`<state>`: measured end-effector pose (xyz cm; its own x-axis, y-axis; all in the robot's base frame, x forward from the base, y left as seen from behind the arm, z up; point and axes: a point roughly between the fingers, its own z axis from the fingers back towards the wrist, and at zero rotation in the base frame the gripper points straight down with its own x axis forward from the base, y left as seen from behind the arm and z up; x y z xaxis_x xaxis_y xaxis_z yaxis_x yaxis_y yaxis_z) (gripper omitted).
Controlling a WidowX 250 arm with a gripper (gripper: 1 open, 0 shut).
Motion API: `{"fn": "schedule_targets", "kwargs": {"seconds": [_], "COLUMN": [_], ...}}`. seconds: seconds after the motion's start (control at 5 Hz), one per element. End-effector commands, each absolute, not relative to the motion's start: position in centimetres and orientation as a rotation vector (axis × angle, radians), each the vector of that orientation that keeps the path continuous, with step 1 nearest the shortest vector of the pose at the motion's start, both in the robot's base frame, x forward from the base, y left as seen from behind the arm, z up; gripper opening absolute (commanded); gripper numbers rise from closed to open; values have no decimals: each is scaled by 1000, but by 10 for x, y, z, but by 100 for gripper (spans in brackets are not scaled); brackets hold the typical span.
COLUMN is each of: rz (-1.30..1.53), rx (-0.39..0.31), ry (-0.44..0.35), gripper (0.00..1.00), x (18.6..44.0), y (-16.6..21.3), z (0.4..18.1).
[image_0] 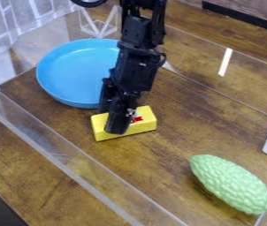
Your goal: Put the yellow block in the blue tray
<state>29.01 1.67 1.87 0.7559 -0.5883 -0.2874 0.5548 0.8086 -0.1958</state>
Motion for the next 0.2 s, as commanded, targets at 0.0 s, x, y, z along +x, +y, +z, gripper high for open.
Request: {"fn": "schedule_targets", "kwargs": {"seconds": [0.0], "rz": [-594], "rx": [-103], "ry": [329], "gripper": [0], "x": [294], "y": [23], "z": [20]}}
